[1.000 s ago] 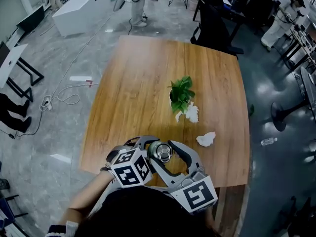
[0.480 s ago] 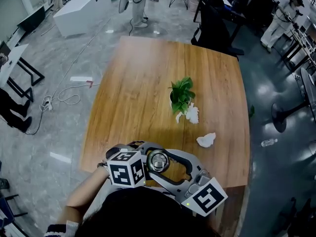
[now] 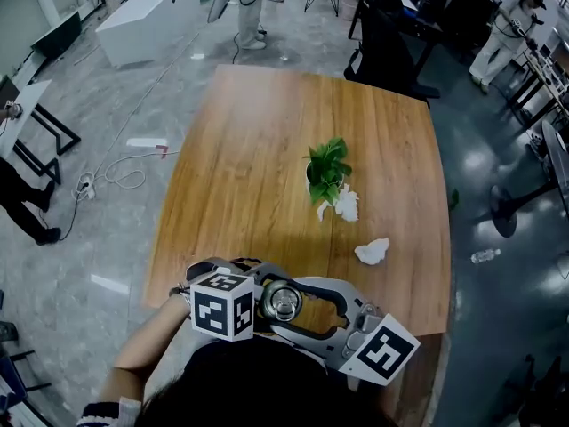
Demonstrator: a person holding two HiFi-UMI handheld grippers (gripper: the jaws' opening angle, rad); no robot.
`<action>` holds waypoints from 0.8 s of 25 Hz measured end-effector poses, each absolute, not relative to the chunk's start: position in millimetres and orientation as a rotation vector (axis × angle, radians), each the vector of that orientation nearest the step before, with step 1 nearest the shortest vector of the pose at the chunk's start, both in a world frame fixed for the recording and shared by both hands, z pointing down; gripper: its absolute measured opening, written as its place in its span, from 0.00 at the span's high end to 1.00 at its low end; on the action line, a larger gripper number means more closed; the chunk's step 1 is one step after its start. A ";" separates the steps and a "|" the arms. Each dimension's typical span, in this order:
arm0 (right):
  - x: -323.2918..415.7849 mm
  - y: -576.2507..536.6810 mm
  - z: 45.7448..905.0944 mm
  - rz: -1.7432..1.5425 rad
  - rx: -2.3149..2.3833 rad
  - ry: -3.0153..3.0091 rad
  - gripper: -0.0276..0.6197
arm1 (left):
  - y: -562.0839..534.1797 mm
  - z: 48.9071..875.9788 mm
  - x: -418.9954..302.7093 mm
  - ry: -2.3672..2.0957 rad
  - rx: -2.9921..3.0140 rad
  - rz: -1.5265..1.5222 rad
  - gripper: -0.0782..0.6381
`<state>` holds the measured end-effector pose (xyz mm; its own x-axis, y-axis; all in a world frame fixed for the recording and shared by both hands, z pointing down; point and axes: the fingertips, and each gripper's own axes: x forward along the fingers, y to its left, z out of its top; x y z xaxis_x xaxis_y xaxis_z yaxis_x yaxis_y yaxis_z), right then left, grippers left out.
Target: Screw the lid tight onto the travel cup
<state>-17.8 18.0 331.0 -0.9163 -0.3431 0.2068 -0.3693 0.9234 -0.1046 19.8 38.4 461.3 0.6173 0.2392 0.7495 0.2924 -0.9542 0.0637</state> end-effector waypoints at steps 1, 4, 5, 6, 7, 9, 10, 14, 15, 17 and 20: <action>-16.8 18.3 333.9 0.206 0.536 -2.889 0.55 | 38.9 463.2 21.0 -0.453 -2.768 -1.272 0.34; -11.6 3.3 339.4 0.184 0.709 -2.859 0.55 | 21.8 466.6 30.2 -0.258 -2.860 -1.255 0.34; -9.9 -3.9 339.5 0.175 0.794 -2.842 0.55 | 13.5 466.5 33.1 -0.165 -2.897 -1.251 0.34; -8.3 -10.5 339.4 0.163 0.870 -2.819 0.55 | 5.2 466.1 35.3 -0.070 -2.928 -1.250 0.34; -6.7 -16.3 339.5 0.153 0.938 -2.793 0.55 | -2.9 465.8 36.6 0.029 -2.950 -1.251 0.34; -4.1 -25.1 339.3 0.154 1.045 -2.751 0.55 | -16.5 466.0 36.9 0.198 -2.964 -1.260 0.34; -4.0 -26.9 338.0 0.156 1.068 -2.752 0.55 | -19.6 465.9 36.6 0.231 -2.960 -1.260 0.34; -9.3 -5.4 329.0 0.193 0.824 -2.873 0.55 | 8.5 460.5 33.0 -0.141 -2.889 -1.226 0.34; -10.6 3.4 329.3 0.203 0.715 -2.889 0.55 | 19.5 459.9 29.9 -0.268 -2.848 -1.229 0.34; -12.6 14.4 334.1 0.206 0.567 -2.880 0.55 | 33.2 462.2 24.1 -0.418 -2.778 -1.265 0.34; -11.6 7.8 340.1 0.189 0.640 -2.854 0.55 | 26.3 467.4 27.5 -0.339 -2.800 -1.285 0.34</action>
